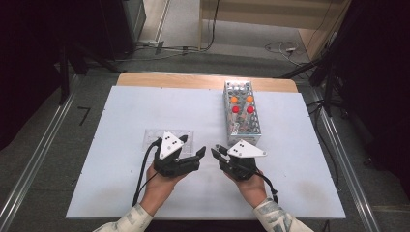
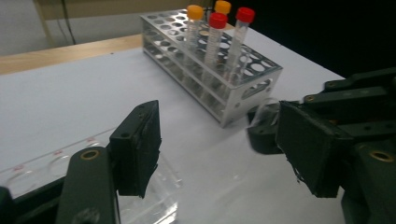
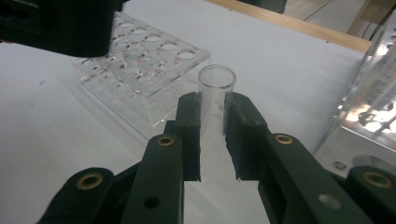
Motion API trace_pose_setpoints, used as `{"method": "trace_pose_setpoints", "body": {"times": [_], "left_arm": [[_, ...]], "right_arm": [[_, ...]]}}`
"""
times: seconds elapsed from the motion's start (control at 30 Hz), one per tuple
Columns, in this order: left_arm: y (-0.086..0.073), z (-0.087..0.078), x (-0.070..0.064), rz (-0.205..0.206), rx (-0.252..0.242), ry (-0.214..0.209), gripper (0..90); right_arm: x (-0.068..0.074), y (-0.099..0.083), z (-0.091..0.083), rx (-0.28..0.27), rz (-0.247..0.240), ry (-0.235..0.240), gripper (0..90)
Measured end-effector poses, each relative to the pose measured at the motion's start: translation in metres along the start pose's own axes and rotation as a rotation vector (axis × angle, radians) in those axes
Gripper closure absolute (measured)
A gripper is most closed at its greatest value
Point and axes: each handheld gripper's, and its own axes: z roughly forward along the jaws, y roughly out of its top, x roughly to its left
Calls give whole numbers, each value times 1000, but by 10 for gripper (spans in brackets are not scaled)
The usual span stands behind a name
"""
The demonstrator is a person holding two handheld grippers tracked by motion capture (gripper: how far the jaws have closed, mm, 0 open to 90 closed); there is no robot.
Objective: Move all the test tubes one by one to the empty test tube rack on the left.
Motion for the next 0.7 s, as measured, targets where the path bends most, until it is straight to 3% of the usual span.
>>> {"method": "trace_pose_setpoints", "body": {"times": [0.23, 0.4, 0.57, 0.7], "left_arm": [[2, 8, -13, 61, 15, -37, 548], [1, 14, -19, 67, 28, -54, 575], [2, 16, -20, 66, 33, -61, 679], [2, 17, -20, 61, 41, -69, 703]], "right_arm": [[14, 0, 6, 7, -43, 21, 733], [15, 3, 4, -4, -46, 22, 733], [16, 3, 2, -7, -47, 25, 733], [18, 3, 1, -8, -49, 27, 733]]}}
